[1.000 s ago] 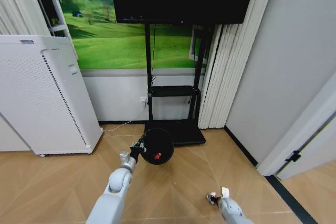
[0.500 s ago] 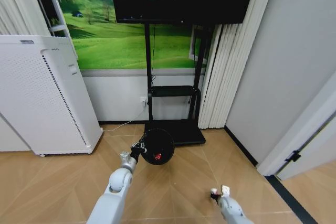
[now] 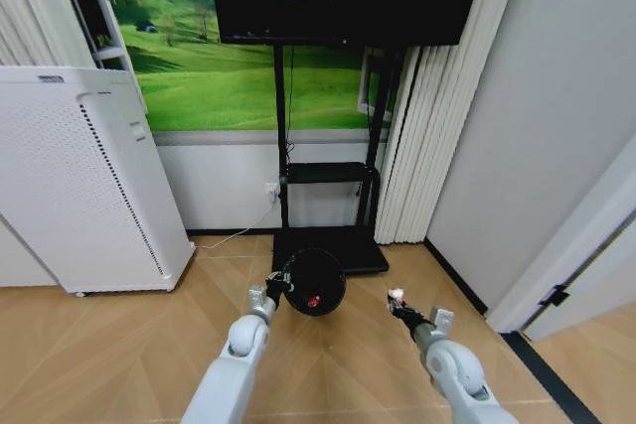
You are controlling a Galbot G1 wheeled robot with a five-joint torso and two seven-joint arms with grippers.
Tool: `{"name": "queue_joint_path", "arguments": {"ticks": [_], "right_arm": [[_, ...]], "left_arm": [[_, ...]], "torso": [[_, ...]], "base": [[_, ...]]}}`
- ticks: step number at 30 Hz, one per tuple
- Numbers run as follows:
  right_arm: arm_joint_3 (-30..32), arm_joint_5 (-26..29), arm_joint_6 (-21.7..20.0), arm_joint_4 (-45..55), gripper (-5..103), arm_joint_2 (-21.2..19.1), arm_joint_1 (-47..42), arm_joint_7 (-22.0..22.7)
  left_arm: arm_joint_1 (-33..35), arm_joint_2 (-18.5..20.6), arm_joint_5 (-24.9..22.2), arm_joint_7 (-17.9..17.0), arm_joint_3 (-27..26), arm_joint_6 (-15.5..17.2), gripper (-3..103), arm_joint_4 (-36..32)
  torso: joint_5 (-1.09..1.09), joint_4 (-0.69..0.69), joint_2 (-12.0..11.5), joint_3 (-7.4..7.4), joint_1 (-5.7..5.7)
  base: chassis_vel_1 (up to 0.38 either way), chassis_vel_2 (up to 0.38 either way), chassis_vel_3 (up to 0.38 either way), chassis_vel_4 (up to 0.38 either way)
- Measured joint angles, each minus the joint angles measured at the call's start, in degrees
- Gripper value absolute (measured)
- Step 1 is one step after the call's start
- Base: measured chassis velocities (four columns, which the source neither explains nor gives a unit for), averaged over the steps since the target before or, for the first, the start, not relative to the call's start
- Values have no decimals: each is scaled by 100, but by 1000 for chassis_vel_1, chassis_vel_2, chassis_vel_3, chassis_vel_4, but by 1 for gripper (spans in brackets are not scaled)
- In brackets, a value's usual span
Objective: Pick up the trash bin and place the garbage on the floor into it.
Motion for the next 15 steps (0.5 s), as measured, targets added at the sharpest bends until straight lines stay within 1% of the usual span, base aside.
{"name": "queue_joint_path", "arguments": {"ticks": [3, 4, 6, 9, 11, 12, 13, 14, 15], "right_arm": [[-108, 23, -58, 136, 25, 17, 51, 0], [-248, 52, -119, 228, 25, 42, 140, -40], [-535, 27, -166, 168, 25, 101, 328, -138], [-667, -21, -166, 79, 25, 113, 399, -148], [-1043, -239, -157, -210, 25, 135, 547, -160], [-1043, -239, -157, -210, 25, 135, 547, -160], [-1185, -335, -141, -334, 23, 156, 572, -159], [-1307, -423, -127, -461, 28, 167, 573, -187], [-1307, -423, -127, -461, 28, 167, 573, -187]], "left_arm": [[-29, -50, 24, 1, 57, -7, 7, 49], [-74, -130, 74, 1, 133, -20, 7, 121], [-125, -235, 131, 0, 213, -41, 7, 229], [-135, -267, 151, -1, 239, -49, 7, 257], [-159, -308, 170, -4, 293, -54, 7, 297], [-159, -308, 170, -4, 293, -54, 7, 297], [-164, -314, 171, -3, 301, -55, 7, 307], [-166, -315, 175, -3, 302, -56, 7, 316], [-166, -315, 175, -3, 302, -56, 7, 316]], "torso": [[1, 1, 0, 0, 0], [0, 0, 0, 0, 0], [1, 1, 0, 0, 0], [1, 1, 0, 0, 0], [1, 1, 0, 0, 0], [1, 1, 0, 0, 0], [1, 1, 0, 0, 0], [1, 1, 0, 0, 0], [1, 1, 0, 0, 0]], "base": [[0, 0, 0, 0], [0, 0, 0, 0], [0, 0, 0, 0], [0, 0, 0, 0], [0, 0, 0, 0], [0, 0, 0, 0], [0, 0, 0, 0], [0, 0, 0, 0], [0, 0, 0, 0]]}}
